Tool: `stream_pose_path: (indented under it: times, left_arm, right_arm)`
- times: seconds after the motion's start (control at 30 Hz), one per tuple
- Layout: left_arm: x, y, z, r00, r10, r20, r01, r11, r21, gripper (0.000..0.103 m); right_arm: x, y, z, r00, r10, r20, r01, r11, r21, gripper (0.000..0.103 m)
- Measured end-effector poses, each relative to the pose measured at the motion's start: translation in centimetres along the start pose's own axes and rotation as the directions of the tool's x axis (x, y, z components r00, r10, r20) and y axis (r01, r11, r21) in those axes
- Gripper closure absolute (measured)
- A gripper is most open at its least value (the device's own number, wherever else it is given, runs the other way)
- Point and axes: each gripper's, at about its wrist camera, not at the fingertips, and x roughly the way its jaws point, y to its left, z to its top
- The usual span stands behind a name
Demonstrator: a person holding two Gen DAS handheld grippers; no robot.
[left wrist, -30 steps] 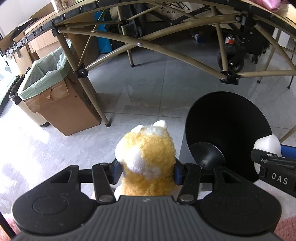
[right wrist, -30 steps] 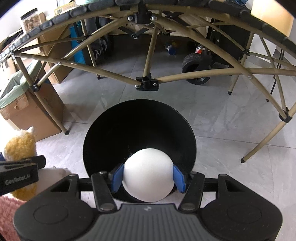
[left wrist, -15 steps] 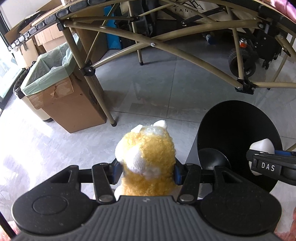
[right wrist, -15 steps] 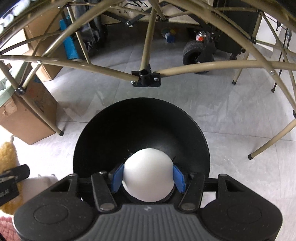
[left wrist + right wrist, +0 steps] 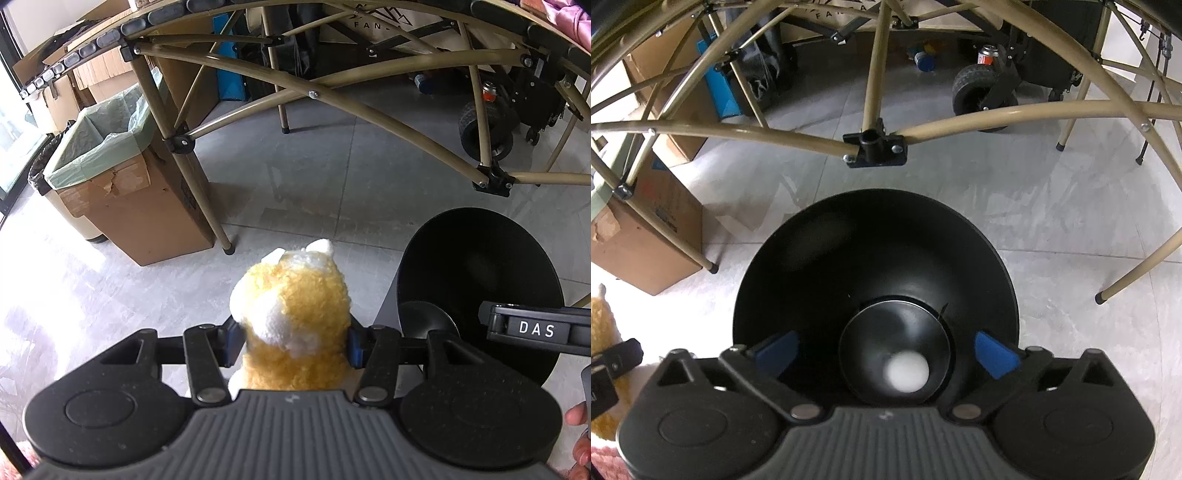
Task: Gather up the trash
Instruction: 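Open the right gripper to drop the white ball into the black bin, then move the left gripper over the bin and open it to drop the yellow plush toy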
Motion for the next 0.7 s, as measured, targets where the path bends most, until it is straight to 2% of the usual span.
stream_pose_path:
  times: [0.33,0.7]
  left_arm:
    - [-0.6,0.2,0.1,1.000,-0.015,0.009,0.015,1.000,-0.008,0.050]
    - [-2.8,-0.2,1.1,0.997,-0.045,0.070,0.046,0.999,-0.013,0.050]
  right_arm:
    - [-1.0,-0.2,0.4,1.000,0.008,0.017,-0.008,1.000,0.015,0.000]
    - [-3.1,-1.8,0.5,0.999,-0.001,0.042,-0.001,0.999,0.051,0.000]
